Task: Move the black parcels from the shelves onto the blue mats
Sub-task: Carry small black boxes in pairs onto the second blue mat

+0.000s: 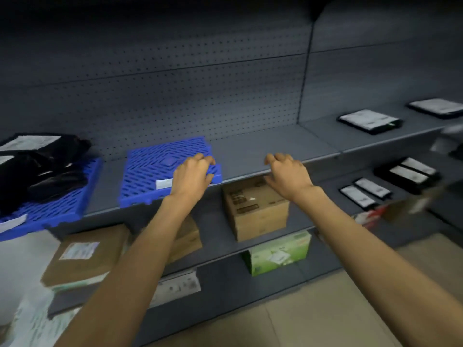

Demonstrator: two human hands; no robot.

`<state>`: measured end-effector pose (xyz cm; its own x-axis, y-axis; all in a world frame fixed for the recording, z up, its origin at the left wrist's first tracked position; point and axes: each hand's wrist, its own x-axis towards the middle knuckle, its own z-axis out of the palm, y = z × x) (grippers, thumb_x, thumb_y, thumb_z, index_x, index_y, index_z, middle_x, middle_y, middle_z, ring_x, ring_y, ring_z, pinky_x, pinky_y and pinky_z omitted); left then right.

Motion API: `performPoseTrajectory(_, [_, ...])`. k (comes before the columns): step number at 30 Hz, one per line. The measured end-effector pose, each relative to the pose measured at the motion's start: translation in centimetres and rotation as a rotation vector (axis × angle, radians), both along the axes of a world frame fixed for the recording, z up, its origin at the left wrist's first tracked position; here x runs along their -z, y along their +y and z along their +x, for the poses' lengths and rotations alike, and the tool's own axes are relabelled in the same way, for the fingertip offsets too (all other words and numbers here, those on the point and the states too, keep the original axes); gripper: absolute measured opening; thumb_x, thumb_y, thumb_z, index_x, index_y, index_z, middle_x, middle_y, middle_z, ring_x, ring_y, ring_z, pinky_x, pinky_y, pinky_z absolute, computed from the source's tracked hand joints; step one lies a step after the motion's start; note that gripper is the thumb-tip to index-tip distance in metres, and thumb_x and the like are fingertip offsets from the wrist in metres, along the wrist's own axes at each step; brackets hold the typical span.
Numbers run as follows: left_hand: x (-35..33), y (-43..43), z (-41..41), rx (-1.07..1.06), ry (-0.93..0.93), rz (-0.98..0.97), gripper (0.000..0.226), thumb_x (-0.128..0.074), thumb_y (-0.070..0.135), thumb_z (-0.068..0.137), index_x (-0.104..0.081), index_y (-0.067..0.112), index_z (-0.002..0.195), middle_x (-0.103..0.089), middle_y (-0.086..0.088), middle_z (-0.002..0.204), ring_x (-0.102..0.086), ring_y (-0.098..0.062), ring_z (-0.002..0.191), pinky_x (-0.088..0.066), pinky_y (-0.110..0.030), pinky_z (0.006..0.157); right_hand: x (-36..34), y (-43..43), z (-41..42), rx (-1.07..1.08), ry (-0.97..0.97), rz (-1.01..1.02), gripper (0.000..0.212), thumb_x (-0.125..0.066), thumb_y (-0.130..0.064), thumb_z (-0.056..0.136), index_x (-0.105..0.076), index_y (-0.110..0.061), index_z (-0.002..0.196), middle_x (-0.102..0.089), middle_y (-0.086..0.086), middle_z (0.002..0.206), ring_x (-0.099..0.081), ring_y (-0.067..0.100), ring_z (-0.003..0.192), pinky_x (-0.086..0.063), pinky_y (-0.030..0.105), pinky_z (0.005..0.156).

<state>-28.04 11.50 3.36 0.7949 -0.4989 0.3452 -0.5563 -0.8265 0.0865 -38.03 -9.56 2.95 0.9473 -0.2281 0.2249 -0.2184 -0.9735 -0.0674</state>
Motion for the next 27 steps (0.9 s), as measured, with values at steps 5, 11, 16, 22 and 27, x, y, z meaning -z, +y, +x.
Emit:
performPoseTrajectory(5, [0.4,-11.2,-4.0,0.153,-0.013,-0.006,0.034,-0.065,0.025,0.091,-0.059,0.022,0.124,-0.059,-0.005,0.123,-0.058,-0.031,0.113,-0.050,-0.045,0.081,0.3,-9.6,-6.8,0.119,0.038,-0.010,0.043,-0.057,-0.032,0.093,-0.045,-0.013,0.130,-0.052,0.012,0.129,-0.048,0.033,0.122,-0.043,0.044,0.094])
performPoseTrajectory(11, [0.3,-26.0,-10.3,0.309,-0.031,-0.023,0.030,-0.065,0.026,0.091,-0.061,0.021,0.120,-0.061,-0.006,0.117,-0.059,-0.033,0.109,-0.050,-0.042,0.076,0.0,-22.4,-15.2,0.246,0.047,-0.042,0.049,-0.058,-0.030,0.091,-0.043,-0.012,0.135,-0.051,0.011,0.129,-0.047,0.032,0.123,-0.043,0.043,0.094])
performPoseTrajectory(16, [1.1,-36.5,-14.7,0.398,-0.024,0.001,0.029,-0.063,0.028,0.093,-0.061,0.021,0.121,-0.061,-0.004,0.116,-0.059,-0.029,0.109,-0.050,-0.040,0.076,0.8,-31.5,-20.8,0.326,0.050,-0.048,0.043,-0.055,-0.029,0.095,-0.043,-0.011,0.133,-0.053,0.011,0.126,-0.048,0.034,0.120,-0.043,0.044,0.090])
performPoseTrajectory(22, [1.8,-46.7,-16.6,0.471,-0.002,0.029,0.028,-0.062,0.029,0.093,-0.060,0.022,0.121,-0.062,-0.002,0.118,-0.059,-0.026,0.111,-0.050,-0.039,0.077,2.2,-40.6,-23.5,0.394,0.079,0.004,0.046,-0.056,-0.031,0.094,-0.043,-0.014,0.135,-0.052,0.011,0.131,-0.047,0.034,0.123,-0.044,0.047,0.098])
performPoseTrajectory(27, [2.6,-54.5,-14.6,0.498,0.001,0.017,0.028,-0.064,0.028,0.093,-0.061,0.021,0.120,-0.063,-0.003,0.117,-0.060,-0.026,0.108,-0.049,-0.039,0.074,3.3,-47.4,-21.9,0.423,0.087,0.016,0.042,-0.055,-0.026,0.092,-0.045,-0.017,0.132,-0.054,0.010,0.126,-0.049,0.033,0.119,-0.043,0.045,0.094])
